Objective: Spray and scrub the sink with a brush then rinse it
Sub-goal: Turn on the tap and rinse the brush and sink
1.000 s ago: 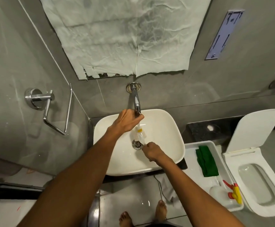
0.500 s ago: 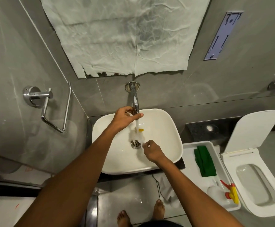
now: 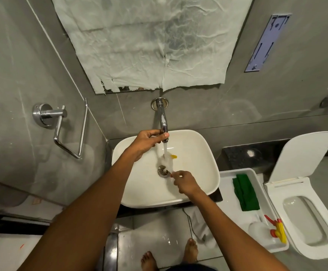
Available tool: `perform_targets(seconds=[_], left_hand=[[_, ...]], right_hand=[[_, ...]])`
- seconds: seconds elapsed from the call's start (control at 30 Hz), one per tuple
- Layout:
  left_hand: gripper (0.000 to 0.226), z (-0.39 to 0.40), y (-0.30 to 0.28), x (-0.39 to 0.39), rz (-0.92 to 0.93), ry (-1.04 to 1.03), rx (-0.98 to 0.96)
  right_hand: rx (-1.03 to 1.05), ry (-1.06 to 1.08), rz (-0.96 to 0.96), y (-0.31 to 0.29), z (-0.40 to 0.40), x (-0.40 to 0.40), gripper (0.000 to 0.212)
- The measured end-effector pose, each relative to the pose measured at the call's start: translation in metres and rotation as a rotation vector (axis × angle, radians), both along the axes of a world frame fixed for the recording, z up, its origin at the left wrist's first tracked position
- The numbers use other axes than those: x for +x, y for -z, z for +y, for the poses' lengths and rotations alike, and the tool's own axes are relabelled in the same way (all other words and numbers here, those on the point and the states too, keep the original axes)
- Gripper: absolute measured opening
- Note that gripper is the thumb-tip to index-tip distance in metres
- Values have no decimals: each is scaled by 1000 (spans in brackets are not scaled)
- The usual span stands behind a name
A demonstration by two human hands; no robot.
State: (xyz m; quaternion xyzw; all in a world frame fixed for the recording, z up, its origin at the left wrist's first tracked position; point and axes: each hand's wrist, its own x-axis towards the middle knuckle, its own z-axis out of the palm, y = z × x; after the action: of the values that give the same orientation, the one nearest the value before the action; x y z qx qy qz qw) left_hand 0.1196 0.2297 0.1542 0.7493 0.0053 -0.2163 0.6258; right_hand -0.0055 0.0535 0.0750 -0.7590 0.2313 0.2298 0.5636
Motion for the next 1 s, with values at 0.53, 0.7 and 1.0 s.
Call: perform_targets(seconds=[0.53, 0.7, 1.0], left_hand=[[35, -3, 7, -2, -20, -31, -13], [37, -6, 6, -1, -57, -43, 36], [44, -27, 15, -10, -400, -227, 503]], right_hand=[[949, 317, 201, -8, -2, -2, 28], [32, 68, -119, 2, 2, 1, 31], [-636, -190, -269, 26, 17, -5, 34]])
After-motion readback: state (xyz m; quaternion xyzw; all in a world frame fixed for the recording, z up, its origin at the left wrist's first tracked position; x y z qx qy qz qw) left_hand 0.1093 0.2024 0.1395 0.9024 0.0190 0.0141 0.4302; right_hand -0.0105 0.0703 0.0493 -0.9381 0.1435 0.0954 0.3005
